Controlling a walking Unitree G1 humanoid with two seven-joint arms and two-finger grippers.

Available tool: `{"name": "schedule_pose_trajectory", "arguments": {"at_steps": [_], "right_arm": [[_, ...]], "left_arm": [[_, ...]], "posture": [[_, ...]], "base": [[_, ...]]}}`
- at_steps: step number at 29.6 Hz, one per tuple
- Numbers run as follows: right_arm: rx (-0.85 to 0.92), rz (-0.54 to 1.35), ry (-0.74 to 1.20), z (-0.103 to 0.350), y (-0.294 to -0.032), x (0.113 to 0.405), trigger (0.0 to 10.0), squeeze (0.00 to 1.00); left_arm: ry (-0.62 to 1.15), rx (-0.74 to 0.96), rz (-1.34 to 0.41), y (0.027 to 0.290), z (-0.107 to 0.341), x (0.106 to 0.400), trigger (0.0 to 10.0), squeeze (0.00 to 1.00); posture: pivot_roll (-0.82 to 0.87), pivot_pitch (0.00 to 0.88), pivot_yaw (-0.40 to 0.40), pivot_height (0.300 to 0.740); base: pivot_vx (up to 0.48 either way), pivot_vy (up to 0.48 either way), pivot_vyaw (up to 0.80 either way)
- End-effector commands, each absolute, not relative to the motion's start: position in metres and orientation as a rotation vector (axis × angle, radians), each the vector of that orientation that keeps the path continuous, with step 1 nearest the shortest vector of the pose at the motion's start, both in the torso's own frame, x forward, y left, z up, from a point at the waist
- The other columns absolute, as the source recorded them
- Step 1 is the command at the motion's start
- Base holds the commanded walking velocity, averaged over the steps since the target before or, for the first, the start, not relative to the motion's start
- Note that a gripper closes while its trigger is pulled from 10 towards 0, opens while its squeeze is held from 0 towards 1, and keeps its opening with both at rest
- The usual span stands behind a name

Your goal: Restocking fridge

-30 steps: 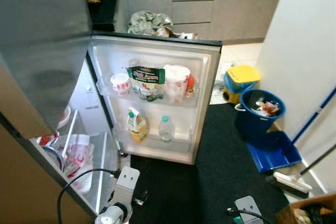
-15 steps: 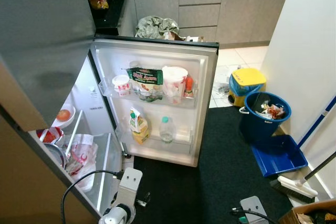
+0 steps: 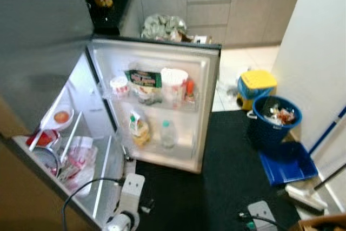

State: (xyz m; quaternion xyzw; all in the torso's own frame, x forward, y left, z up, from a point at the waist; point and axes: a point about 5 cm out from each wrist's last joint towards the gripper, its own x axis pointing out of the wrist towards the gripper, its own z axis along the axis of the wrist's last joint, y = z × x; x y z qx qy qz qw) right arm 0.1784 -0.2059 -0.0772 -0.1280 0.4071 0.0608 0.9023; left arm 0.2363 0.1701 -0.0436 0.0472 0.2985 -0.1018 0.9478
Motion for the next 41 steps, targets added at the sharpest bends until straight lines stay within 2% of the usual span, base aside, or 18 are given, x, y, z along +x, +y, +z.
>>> {"name": "schedule_pose_trajectory", "arguments": {"at_steps": [1, 14, 41], "right_arm": [[-0.254, 0.131, 0.852, -0.0797, -0.2027, 0.1742, 10.0, 0.0], [-0.252, 0.133, 0.85, -0.0795, -0.202, 0.1748, 10.0, 0.0], [-0.25, 0.129, 0.851, -0.08, -0.2024, 0.1732, 10.0, 0.0]], "left_arm": [[0.629, 0.089, -0.197, 0.1719, -0.0467, 0.2326, 10.0, 0.0], [0.619, 0.095, -0.188, 0.1745, -0.0456, 0.2336, 10.0, 0.0], [0.608, 0.103, -0.238, 0.1689, -0.0451, 0.2334, 10.0, 0.0]], "posture": [[-0.05, 0.031, -0.002, 0.74], [-0.05, 0.031, -0.001, 0.74], [-0.06, 0.04, 0.004, 0.74]], "base": [[0.0, 0.0, 0.0], [0.0, 0.0, 0.0], [0.369, 0.0, 0.0]]}}
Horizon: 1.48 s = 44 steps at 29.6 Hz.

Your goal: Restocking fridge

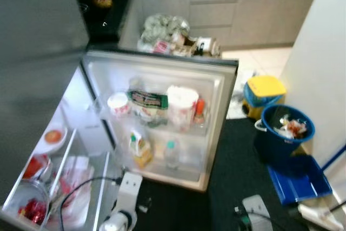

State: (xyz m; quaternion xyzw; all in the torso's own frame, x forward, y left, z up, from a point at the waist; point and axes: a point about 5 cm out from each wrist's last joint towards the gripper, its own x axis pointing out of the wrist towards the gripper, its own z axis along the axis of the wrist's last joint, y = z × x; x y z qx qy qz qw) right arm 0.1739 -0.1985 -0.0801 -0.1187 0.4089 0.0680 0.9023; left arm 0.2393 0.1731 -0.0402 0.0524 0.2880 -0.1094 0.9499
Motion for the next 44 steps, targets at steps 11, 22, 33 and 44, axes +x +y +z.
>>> {"name": "schedule_pose_trajectory", "arguments": {"at_steps": [11, 22, 33, 44], "right_arm": [[-0.251, 0.129, 0.849, -0.08, -0.202, 0.174, 10.0, 0.0], [-0.246, 0.129, 0.85, -0.08, -0.201, 0.174, 10.0, 0.0], [-0.254, 0.135, 0.802, -0.073, -0.207, 0.184, 10.0, 0.0], [-0.291, 0.072, 0.613, -0.038, -0.229, 0.229, 10.0, 0.0]], "left_arm": [[0.61, 0.107, -0.247, 0.168, -0.046, 0.232, 10.0, 0.0], [0.619, 0.138, -0.275, 0.167, -0.049, 0.227, 10.0, 0.0], [0.612, 0.14, -0.277, 0.166, -0.048, 0.229, 10.0, 0.0], [0.611, 0.144, -0.287, 0.164, -0.048, 0.229, 10.0, 0.0]], "posture": [[-0.06, 0.043, 0.002, 0.74], [-0.06, 0.05, 0.006, 0.74], [-0.07, 0.055, 0.008, 0.74], [-0.07, 0.055, 0.014, 0.74]], "base": [[0.383, 0.0, 0.0], [0.065, 0.0, 0.0], [0.0, 0.0, 0.0], [0.0, 0.0, 0.0]]}}
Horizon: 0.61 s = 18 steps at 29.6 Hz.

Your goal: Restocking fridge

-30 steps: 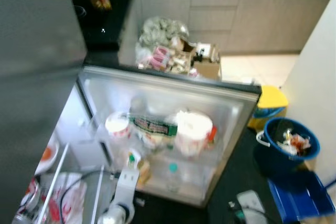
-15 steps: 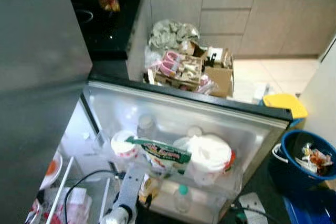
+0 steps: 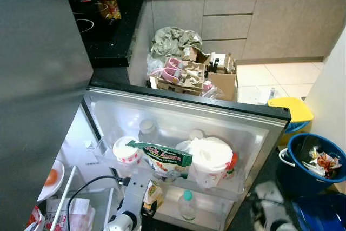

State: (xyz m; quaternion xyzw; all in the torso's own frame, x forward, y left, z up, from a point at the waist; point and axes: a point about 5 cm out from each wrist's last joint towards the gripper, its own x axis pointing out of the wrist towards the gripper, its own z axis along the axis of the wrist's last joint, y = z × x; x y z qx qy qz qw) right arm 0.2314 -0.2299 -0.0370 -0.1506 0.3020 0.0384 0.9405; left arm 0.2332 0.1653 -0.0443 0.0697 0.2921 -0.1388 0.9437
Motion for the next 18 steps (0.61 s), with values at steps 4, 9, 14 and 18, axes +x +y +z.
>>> {"name": "schedule_pose_trajectory", "arguments": {"at_steps": [4, 9, 14, 18], "right_arm": [[-0.354, -0.035, 0.568, -0.021, -0.247, 0.249, 10.0, 0.0], [-0.401, -0.19, 0.516, 0.003, -0.276, 0.266, 10.0, 0.0], [-0.446, -0.319, 0.493, 0.019, -0.3, 0.27, 10.0, 0.0], [-0.405, -0.251, 0.534, 0.011, -0.294, 0.267, 10.0, 0.0]], "left_arm": [[0.611, 0.147, -0.292, 0.164, -0.048, 0.229, 10.0, 0.0], [0.609, 0.153, -0.297, 0.165, -0.047, 0.23, 10.0, 0.0], [0.61, 0.161, -0.3, 0.166, -0.047, 0.23, 10.0, 0.0], [0.61, 0.16, -0.301, 0.166, -0.047, 0.229, 10.0, 0.0]], "posture": [[-0.07, 0.053, 0.019, 0.74], [-0.06, 0.053, 0.023, 0.74], [-0.06, 0.05, 0.028, 0.74], [-0.07, 0.048, 0.023, 0.74]], "base": [[0.0, 0.0, 0.0], [0.0, 0.0, 0.0], [0.0, 0.0, 0.0], [0.0, 0.0, 0.0]]}}
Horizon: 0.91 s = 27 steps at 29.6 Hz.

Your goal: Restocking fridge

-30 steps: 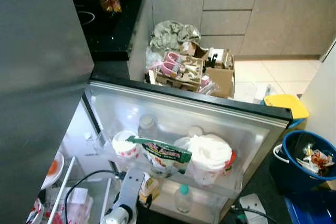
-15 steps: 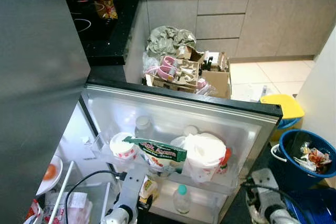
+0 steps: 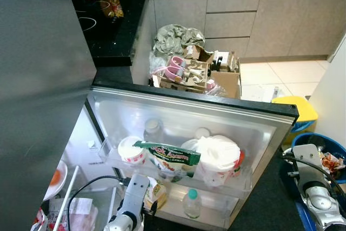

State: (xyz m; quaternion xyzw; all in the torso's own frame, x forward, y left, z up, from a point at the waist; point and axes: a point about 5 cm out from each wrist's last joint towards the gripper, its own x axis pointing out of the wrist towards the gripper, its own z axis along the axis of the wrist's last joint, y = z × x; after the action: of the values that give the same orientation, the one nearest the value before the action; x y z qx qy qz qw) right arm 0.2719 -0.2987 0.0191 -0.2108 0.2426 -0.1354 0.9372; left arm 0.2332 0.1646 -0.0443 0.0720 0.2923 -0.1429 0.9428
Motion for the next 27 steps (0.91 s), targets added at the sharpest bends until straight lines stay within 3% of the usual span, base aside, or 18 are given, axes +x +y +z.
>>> {"name": "schedule_pose_trajectory", "arguments": {"at_steps": [1, 9, 17, 22, 27], "right_arm": [[-0.336, -0.171, 0.578, 0.0, -0.284, 0.261, 10.0, 0.0], [-0.069, 0.159, 0.626, -0.031, -0.237, 0.236, 10.0, 0.0], [0.147, 0.569, 0.425, -0.012, -0.201, 0.232, 10.0, 0.0], [0.146, 0.634, 0.339, 0.004, -0.189, 0.251, 10.0, 0.0], [0.055, 0.559, 0.277, 0.021, -0.195, 0.275, 10.0, 0.0]], "left_arm": [[0.611, 0.158, -0.301, 0.166, -0.047, 0.229, 10.0, 0.0], [0.608, 0.155, -0.318, 0.163, -0.048, 0.227, 10.0, 0.0], [0.604, 0.149, -0.314, 0.165, -0.048, 0.227, 10.0, 0.0], [0.6, 0.15, -0.313, 0.166, -0.046, 0.229, 10.0, 0.0], [0.594, 0.151, -0.307, 0.167, -0.045, 0.23, 10.0, 0.0]], "posture": [[-0.06, 0.05, 0.019, 0.74], [-0.07, 0.059, 0.015, 0.74], [-0.07, 0.071, 0.016, 0.74], [-0.07, 0.072, 0.013, 0.74], [-0.06, 0.07, 0.01, 0.74]], "base": [[0.0, 0.0, 0.0], [0.0, 0.0, 0.0], [0.0, 0.0, 0.0], [0.0, 0.0, 0.0], [0.0, 0.0, 0.0]]}}
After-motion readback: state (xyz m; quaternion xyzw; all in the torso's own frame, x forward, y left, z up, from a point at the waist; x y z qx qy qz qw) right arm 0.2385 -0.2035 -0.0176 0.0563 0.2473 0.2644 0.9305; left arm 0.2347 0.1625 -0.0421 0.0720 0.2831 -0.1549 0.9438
